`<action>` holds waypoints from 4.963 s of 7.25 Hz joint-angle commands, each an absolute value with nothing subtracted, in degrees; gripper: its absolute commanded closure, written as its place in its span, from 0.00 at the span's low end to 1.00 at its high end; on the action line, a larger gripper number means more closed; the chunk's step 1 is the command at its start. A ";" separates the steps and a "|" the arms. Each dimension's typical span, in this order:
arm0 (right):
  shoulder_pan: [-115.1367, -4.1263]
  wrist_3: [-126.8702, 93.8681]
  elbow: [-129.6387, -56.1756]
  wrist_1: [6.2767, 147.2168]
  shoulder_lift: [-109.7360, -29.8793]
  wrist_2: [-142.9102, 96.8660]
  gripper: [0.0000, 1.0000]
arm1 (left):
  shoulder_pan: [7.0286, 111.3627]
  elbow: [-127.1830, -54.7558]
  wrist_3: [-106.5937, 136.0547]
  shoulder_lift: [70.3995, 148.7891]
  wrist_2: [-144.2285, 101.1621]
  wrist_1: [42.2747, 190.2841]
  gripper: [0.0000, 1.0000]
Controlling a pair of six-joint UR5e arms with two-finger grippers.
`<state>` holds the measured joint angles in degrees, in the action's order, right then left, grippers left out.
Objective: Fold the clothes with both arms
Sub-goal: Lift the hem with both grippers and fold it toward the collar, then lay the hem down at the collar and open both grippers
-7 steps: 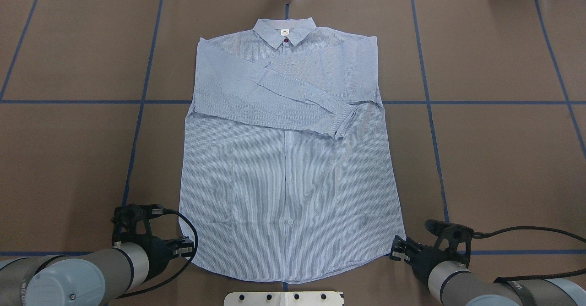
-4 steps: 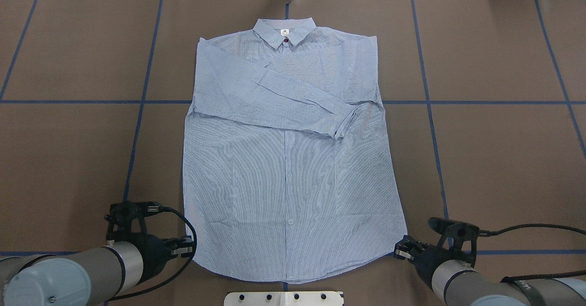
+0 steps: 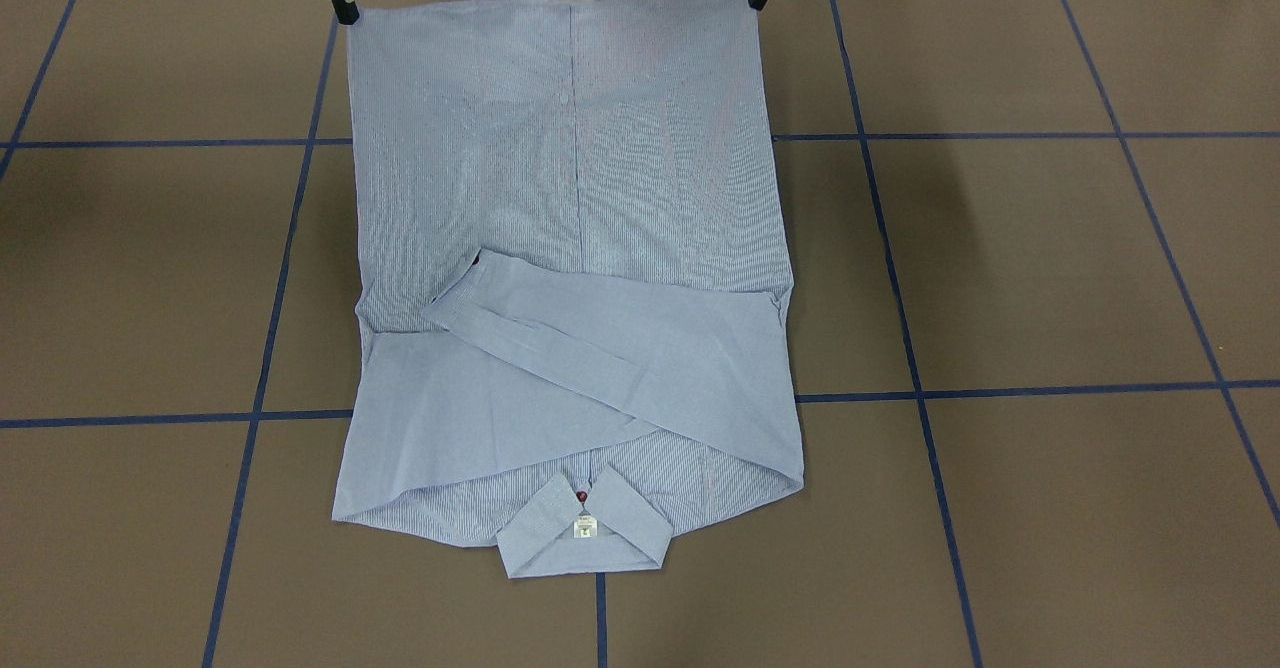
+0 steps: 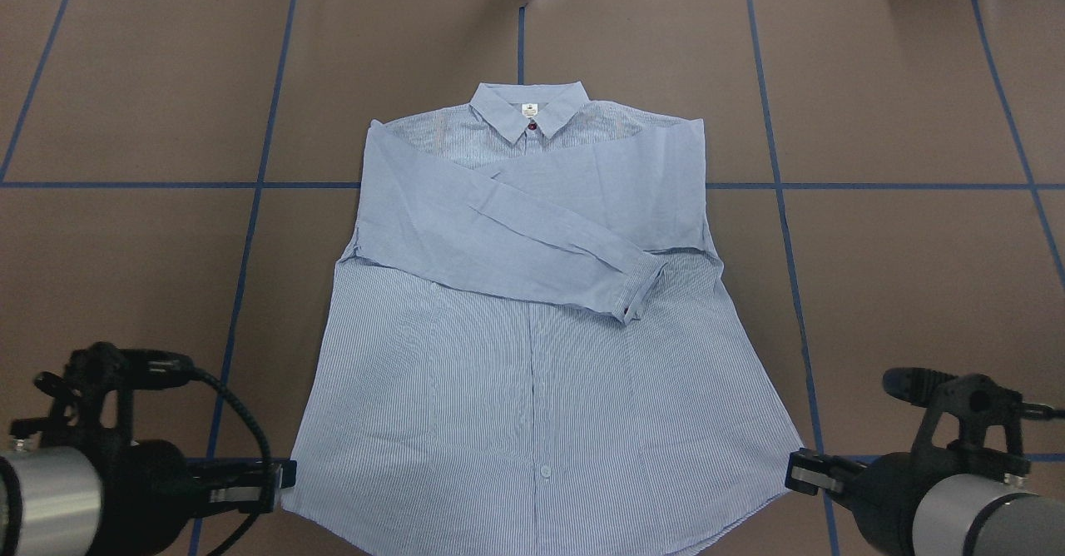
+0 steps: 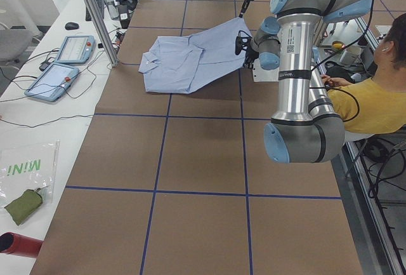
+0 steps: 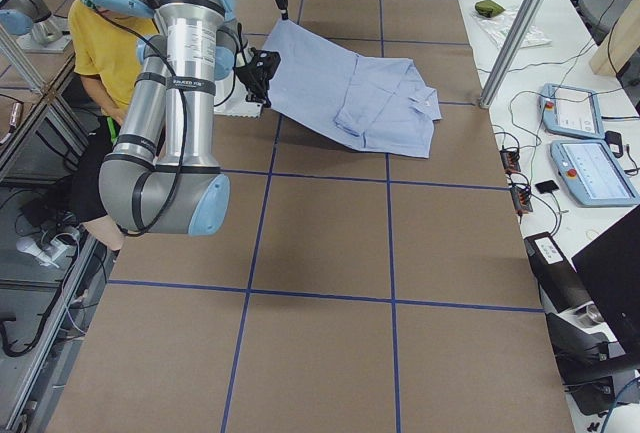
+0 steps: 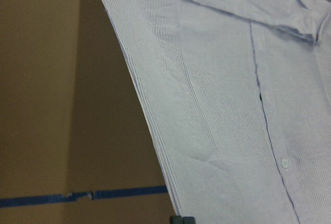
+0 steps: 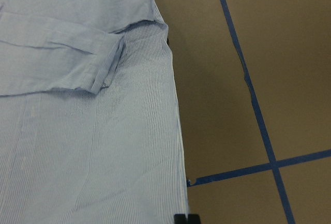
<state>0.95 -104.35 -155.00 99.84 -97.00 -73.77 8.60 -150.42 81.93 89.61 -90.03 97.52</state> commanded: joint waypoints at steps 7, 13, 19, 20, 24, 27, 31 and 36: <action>-27.75 -93.26 -131.22 104.77 -71.07 -77.26 1.00 | 34.70 -125.46 64.51 114.50 -94.92 92.19 1.00; -35.24 -84.20 -103.08 88.32 -62.14 -76.73 1.00 | 37.79 -89.30 63.90 123.81 -87.92 114.11 1.00; -41.39 -76.29 -85.78 67.24 -62.23 -83.57 1.00 | 41.30 -76.99 51.78 125.95 -90.86 124.72 1.00; -41.48 -76.20 -85.78 67.15 -62.05 -83.93 1.00 | 42.09 -77.08 49.77 125.95 -93.40 124.89 1.00; -41.57 -76.29 -86.04 66.80 -59.07 -83.94 1.00 | 46.84 -77.60 45.88 126.03 -103.25 127.79 1.00; -43.93 -76.11 -87.96 61.53 -59.15 -88.39 1.00 | 48.95 -78.83 44.12 125.95 -106.79 127.79 1.00; -44.30 -75.41 -87.64 61.61 -60.90 -88.86 1.00 | 48.87 -78.58 43.95 125.25 -106.44 127.71 1.00; -46.48 -73.74 -87.01 61.70 -61.17 -94.17 0.00 | 49.30 -78.92 36.95 123.58 -106.70 128.85 0.00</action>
<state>-45.04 -74.02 -86.93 61.64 -61.16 -90.38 49.04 -78.54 40.77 124.17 -106.48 128.51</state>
